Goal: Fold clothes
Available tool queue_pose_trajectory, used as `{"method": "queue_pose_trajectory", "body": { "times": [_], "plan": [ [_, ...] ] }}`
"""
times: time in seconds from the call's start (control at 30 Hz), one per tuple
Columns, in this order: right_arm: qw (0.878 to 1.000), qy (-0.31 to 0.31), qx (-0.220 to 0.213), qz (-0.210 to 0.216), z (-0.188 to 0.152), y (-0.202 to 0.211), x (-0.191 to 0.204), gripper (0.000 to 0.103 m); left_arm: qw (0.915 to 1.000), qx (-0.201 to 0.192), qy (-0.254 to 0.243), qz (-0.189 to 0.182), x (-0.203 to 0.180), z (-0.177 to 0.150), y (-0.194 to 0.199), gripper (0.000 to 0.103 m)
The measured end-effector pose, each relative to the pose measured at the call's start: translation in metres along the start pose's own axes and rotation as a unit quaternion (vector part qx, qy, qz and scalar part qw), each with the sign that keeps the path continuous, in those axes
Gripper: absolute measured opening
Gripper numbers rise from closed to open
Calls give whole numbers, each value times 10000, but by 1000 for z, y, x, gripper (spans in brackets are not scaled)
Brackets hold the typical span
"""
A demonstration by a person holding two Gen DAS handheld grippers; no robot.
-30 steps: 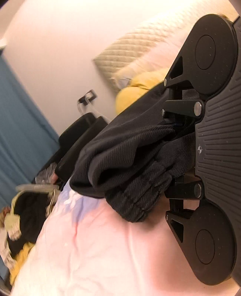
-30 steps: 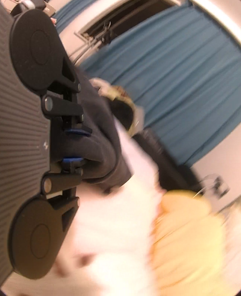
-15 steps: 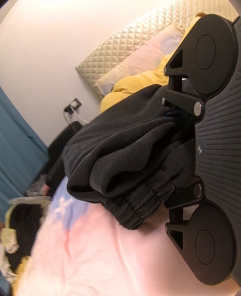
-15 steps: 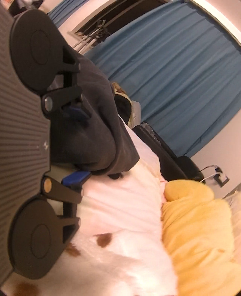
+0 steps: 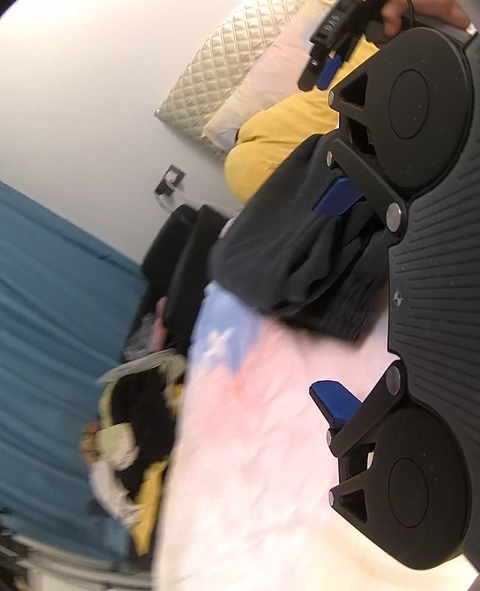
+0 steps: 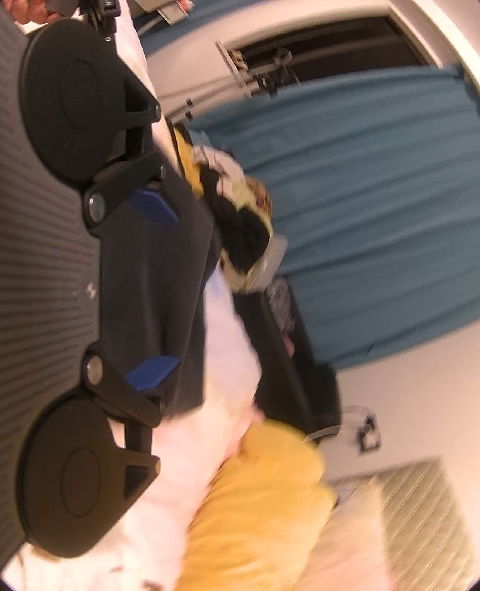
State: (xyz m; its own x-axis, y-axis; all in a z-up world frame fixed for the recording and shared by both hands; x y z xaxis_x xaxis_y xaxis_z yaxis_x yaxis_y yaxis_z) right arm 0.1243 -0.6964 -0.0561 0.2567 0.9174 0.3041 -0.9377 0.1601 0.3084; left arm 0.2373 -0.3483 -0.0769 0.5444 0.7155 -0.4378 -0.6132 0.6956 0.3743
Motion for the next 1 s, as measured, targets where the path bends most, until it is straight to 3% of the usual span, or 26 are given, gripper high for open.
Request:
{"method": "queue_pose_trajectory", "body": {
  "times": [0.27,0.47,0.57,0.8,1.0],
  "plan": [
    [9943,288,-284,990,42,34,144,80,9906,-691,-861,802,8,59,103,99],
    [9873,306,-198,1547,44,53,252,80,9752,-962,-1241,1557,20,79,187,99],
    [9821,394,-170,1832,42,62,303,80,9708,-1107,-1226,1742,23,86,224,100],
    [9668,672,-98,2464,15,87,384,80,9559,-1256,-1232,2350,42,66,286,101],
    [9622,982,39,2540,-30,87,405,80,9433,-1424,-865,2871,85,39,329,102]
  ]
}}
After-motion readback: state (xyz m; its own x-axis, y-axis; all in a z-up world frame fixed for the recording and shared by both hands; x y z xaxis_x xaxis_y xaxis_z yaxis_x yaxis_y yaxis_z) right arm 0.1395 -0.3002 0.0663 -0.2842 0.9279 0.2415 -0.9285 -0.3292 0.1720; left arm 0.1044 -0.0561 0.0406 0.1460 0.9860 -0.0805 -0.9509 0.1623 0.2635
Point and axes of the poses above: each gripper's, at about its wrist camera, not at the fingertips, and y roughly against the way its jaws point, x to its left, z to its top, the point moved 10 cm from there along -y, roughly the way its jaws point, and after that the axes turned 5 degrees about -z, right-handed, at the moved point
